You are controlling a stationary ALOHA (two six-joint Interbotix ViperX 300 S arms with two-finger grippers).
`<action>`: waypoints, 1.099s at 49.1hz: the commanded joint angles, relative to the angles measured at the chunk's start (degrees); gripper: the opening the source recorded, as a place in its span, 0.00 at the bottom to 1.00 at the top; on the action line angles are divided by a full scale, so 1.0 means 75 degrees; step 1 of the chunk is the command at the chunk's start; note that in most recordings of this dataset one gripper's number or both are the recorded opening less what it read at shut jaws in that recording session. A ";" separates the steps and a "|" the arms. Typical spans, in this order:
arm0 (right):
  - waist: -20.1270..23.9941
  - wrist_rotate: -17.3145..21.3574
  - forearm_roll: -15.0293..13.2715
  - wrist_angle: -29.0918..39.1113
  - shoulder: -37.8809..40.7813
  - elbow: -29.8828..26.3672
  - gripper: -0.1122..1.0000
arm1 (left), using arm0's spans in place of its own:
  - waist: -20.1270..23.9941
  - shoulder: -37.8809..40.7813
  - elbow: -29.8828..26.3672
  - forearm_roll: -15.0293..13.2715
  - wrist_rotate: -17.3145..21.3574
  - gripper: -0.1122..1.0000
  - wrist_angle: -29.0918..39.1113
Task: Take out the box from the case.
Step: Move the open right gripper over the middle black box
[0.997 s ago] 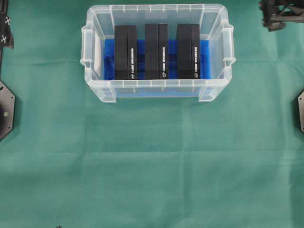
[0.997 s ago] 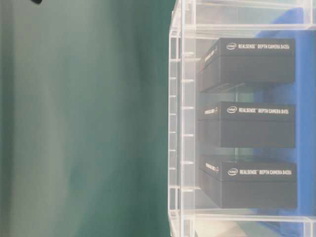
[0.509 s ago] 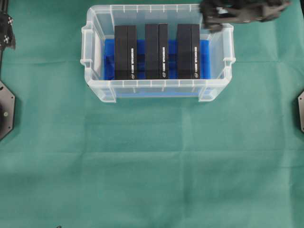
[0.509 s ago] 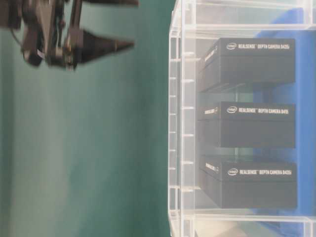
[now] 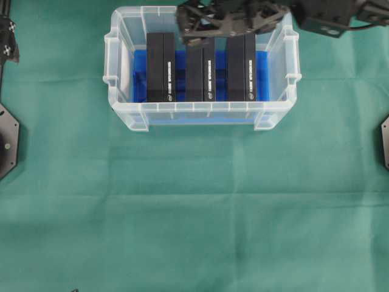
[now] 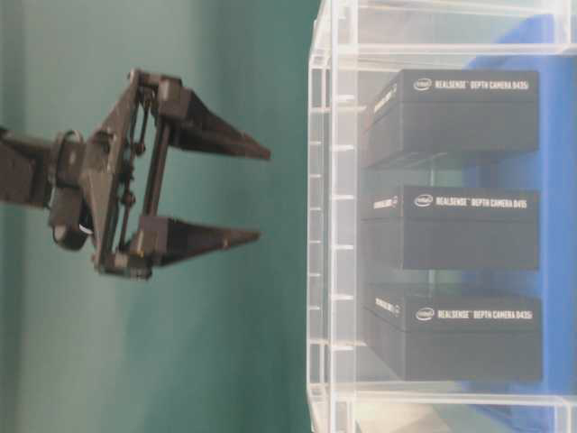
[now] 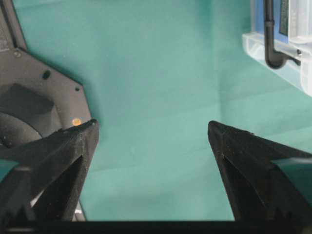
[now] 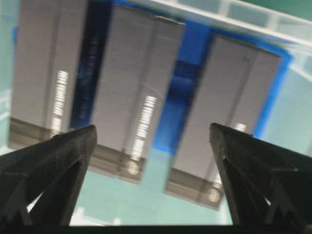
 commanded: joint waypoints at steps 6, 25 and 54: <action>0.0082 0.0035 0.0059 -0.0023 0.0164 -0.0680 0.96 | 0.0023 -0.0012 -0.0176 0.0012 0.0023 0.99 0.0012; 0.0094 0.0199 0.0082 -0.0012 0.0305 -0.0879 0.96 | 0.0023 -0.0059 -0.0152 0.0012 0.0023 0.99 0.0035; 0.0152 0.0211 0.0176 0.0023 0.0363 -0.0879 0.96 | 0.0023 -0.0082 -0.0141 0.0012 0.0023 0.99 0.0047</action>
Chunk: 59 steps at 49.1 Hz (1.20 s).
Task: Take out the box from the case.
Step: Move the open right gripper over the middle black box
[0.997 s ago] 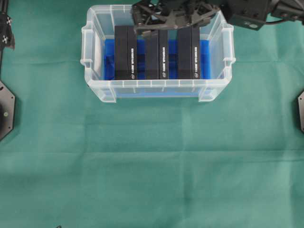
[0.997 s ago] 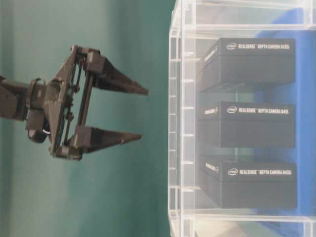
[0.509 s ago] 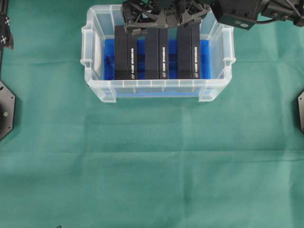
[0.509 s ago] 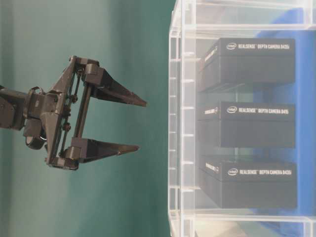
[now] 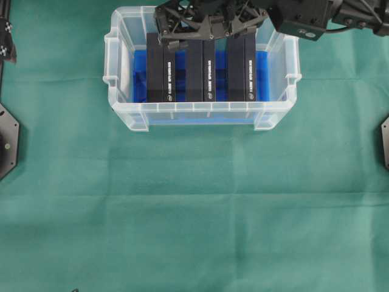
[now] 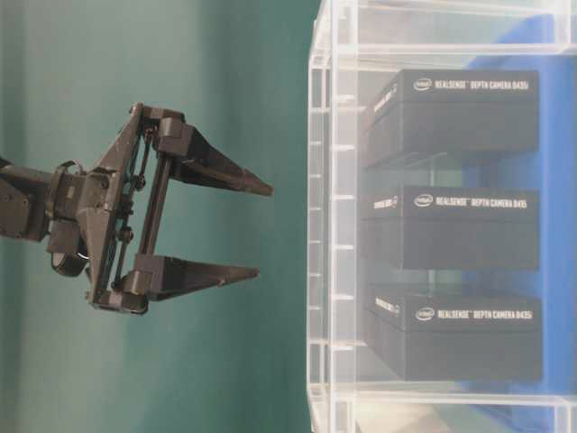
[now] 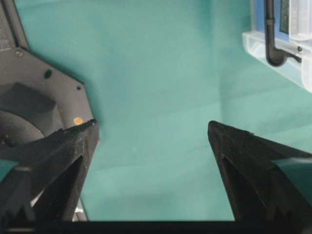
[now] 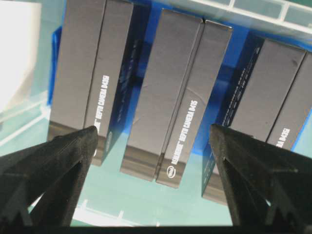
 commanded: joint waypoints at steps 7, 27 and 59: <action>0.0023 0.0000 0.0082 0.0000 -0.0129 -0.0176 0.96 | 0.0023 0.0000 -0.0141 0.0000 0.0000 0.99 -0.0023; 0.0023 0.0000 0.0176 0.0012 -0.0129 -0.0176 0.96 | 0.0023 0.0000 -0.0141 0.0000 0.0000 0.99 -0.0023; 0.0023 -0.0012 0.0211 0.0012 -0.0141 -0.0176 0.96 | 0.0023 0.0000 -0.0141 0.0000 0.0000 0.99 -0.0023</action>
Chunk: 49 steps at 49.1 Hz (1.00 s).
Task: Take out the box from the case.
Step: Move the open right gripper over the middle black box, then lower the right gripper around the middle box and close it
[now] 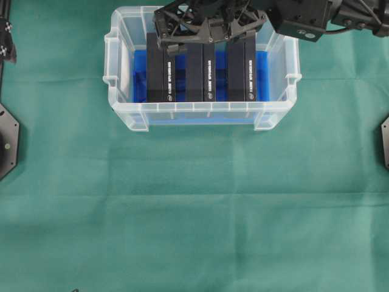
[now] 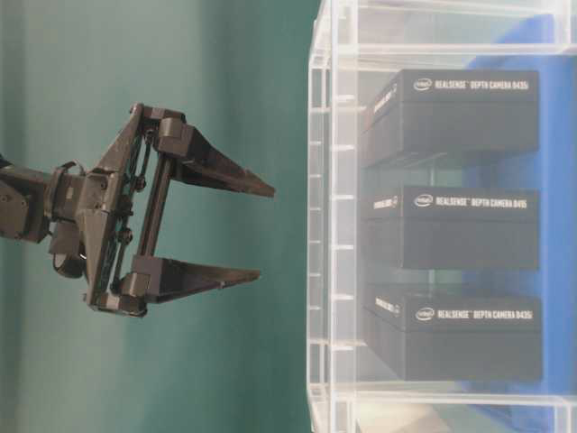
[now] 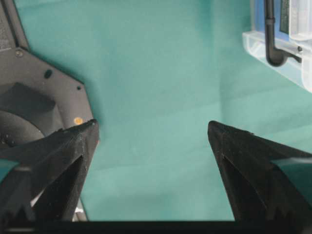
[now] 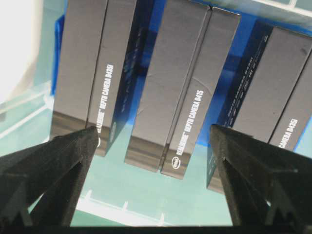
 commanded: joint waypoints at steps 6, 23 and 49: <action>0.0012 -0.0023 0.0012 -0.0023 -0.0117 -0.0176 0.96 | 0.0023 0.0000 -0.0141 0.0000 0.0000 0.99 -0.0023; 0.0023 -0.0047 0.0117 -0.0023 0.0117 -0.0047 0.96 | 0.0023 0.0000 -0.0141 0.0000 0.0000 0.99 -0.0023; 0.0023 -0.0035 0.0199 -0.0598 0.0141 0.0680 0.96 | 0.0023 0.0000 -0.0129 0.0000 0.0012 0.99 0.0012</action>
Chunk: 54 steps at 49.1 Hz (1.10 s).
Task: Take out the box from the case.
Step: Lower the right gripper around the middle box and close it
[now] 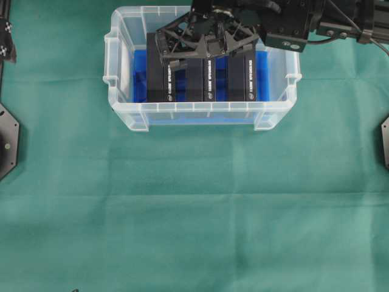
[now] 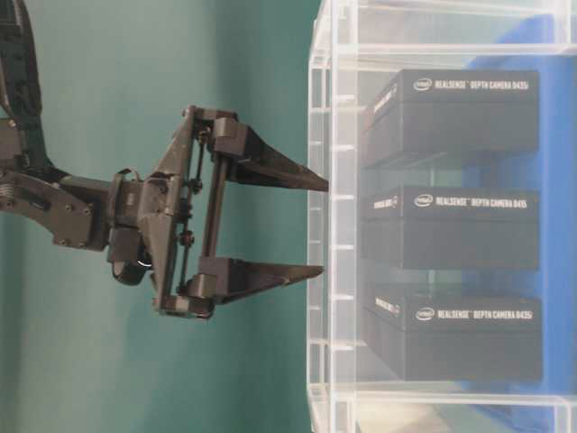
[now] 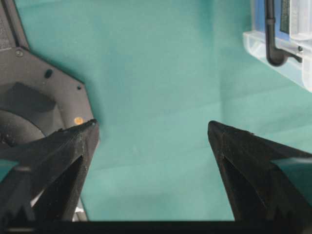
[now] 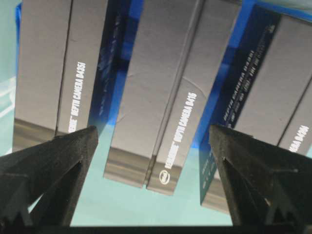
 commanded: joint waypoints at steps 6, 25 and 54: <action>0.0012 -0.0012 0.0023 -0.0246 -0.0129 0.0164 0.96 | 0.0023 0.0000 -0.0129 0.0000 0.0012 0.99 0.0000; -0.0035 -0.0047 0.0035 -0.0551 0.0059 0.0422 0.96 | 0.0023 0.0000 -0.0129 0.0000 0.0012 0.99 0.0000; -0.0281 -0.0047 0.0152 -0.1488 0.0234 0.1031 0.96 | 0.0000 0.0000 -0.0105 0.0000 -0.0012 0.99 0.0000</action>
